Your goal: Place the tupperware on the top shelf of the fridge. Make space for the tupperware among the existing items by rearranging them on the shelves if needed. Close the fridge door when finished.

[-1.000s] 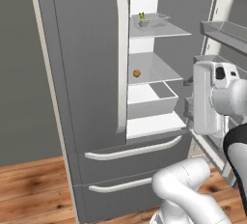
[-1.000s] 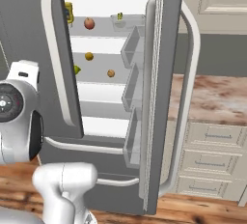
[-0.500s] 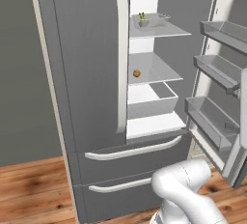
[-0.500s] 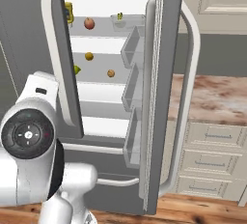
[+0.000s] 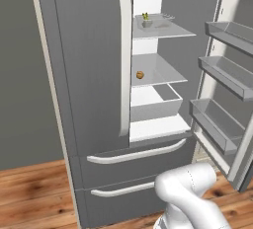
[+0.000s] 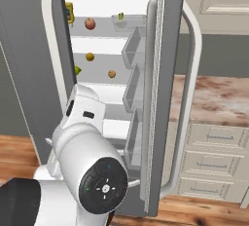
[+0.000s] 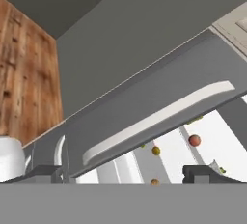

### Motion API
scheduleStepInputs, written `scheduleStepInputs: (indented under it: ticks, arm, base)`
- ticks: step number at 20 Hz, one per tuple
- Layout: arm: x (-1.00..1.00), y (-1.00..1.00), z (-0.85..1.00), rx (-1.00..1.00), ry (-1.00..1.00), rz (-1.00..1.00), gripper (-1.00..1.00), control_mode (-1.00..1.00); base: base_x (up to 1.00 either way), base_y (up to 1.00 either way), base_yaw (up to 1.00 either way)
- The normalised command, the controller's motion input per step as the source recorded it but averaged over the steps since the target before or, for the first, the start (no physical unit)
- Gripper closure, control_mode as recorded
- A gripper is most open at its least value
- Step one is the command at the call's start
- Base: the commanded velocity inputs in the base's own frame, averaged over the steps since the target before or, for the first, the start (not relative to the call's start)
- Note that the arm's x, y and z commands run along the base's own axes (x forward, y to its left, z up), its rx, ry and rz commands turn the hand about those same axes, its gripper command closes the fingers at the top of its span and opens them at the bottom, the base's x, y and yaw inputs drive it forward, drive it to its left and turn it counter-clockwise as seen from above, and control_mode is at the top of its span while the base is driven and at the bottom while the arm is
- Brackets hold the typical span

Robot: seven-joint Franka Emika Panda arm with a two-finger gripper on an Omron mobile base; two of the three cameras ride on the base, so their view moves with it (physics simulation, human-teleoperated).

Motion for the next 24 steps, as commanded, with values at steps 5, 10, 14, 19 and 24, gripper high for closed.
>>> scheduleStepInputs:
  ticks: [5,10,14,19,24]
  arm:
    - [-0.04,-0.65,0.0,0.15,-0.1,0.06,-1.0,-1.0]
    - [-0.36,-0.75,0.0,0.16,-0.1,0.06,-1.0,-1.0]
    - [-0.28,-0.61,0.01,0.17,-0.09,0.07,-1.0,-1.0]
    - [-0.08,-0.46,0.0,0.15,-0.04,0.06,-1.0,-1.0]
    - [0.11,-0.45,0.0,0.07,0.0,0.01,-1.0,-1.0]
  base:
    - [0.0,0.0,0.0]
    - [0.0,0.0,0.0]
    - [0.0,0.0,0.0]
    - [0.0,0.0,0.0]
    - [0.0,0.0,0.0]
